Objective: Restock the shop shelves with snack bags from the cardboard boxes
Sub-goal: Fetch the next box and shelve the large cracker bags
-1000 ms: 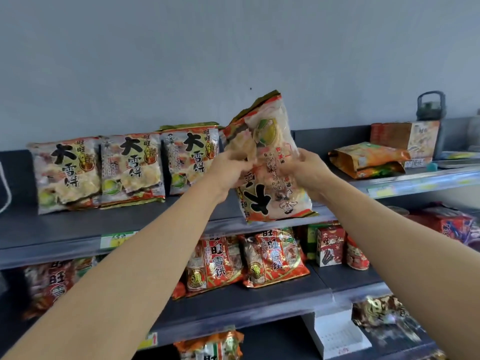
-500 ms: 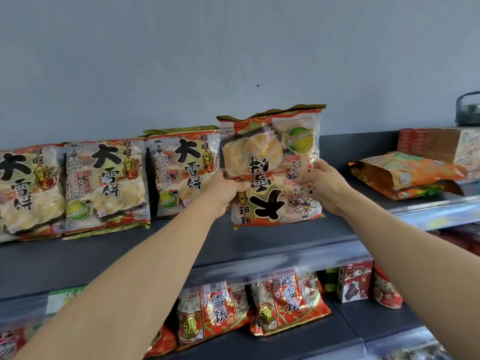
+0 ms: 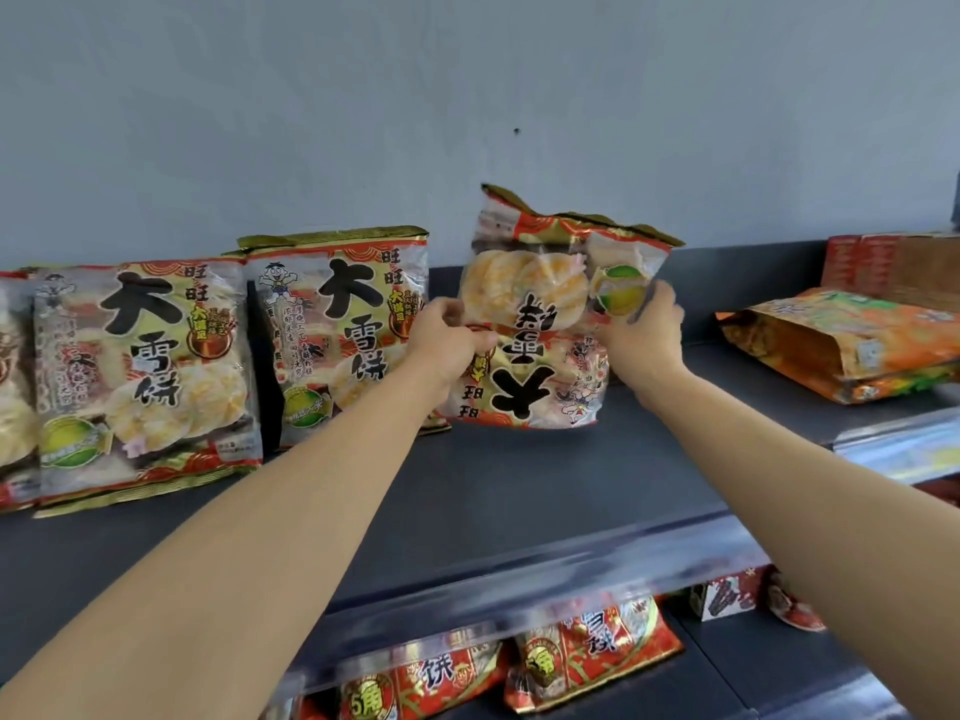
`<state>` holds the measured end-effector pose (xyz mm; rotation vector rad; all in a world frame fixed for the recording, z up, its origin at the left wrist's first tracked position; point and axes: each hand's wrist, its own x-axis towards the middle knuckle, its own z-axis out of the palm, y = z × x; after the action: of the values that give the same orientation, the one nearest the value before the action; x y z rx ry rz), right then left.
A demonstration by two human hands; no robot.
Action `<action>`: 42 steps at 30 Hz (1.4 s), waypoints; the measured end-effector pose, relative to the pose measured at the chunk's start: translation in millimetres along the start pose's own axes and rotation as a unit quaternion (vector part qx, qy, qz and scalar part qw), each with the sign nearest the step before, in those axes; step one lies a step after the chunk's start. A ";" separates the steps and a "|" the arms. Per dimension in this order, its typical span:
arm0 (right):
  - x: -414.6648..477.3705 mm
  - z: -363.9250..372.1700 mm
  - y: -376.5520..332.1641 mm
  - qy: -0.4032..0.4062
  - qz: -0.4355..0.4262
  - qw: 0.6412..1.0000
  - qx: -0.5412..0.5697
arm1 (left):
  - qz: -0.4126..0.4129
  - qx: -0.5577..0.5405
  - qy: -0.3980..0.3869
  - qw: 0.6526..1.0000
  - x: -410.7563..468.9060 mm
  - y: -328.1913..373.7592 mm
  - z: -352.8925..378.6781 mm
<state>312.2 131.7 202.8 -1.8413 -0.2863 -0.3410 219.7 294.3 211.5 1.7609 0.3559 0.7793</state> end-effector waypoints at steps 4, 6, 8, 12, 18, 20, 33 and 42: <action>-12.3 -3.7 -40.2 0.132 -0.173 0.971 -0.096 | 0.091 0.090 -0.006 0.992 8.0 29.2 4.4; -16.3 -7.4 -51.4 0.110 -0.255 0.951 -0.140 | 0.130 0.146 -0.024 0.981 10.7 43.2 7.0; -17.0 -14.4 -56.6 0.076 -0.303 0.929 -0.199 | 0.157 0.190 -0.036 0.968 11.0 52.5 8.8; -11.6 -28.5 -58.3 0.039 -0.358 0.846 -0.392 | 0.231 0.279 -0.029 0.932 7.8 61.9 10.7; -19.8 -30.9 -62.5 -0.052 -0.303 0.856 -0.415 | 0.371 0.415 0.011 0.831 -9.6 71.8 20.5; -18.8 -30.3 -58.9 -0.030 -0.275 0.900 -0.338 | 0.396 0.415 0.057 0.817 -13.0 67.8 16.6; 2.8 -1.2 -2.2 -0.177 0.104 0.952 0.226 | -0.133 0.022 -0.052 0.989 11.6 -22.7 0.4; 35.7 51.9 40.7 -0.144 0.119 0.975 0.120 | -0.091 0.055 -0.062 0.992 34.7 -31.7 17.9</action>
<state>364.7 170.4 165.8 -1.6598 -0.2880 0.1243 261.6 312.3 190.4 1.8414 0.4758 0.5254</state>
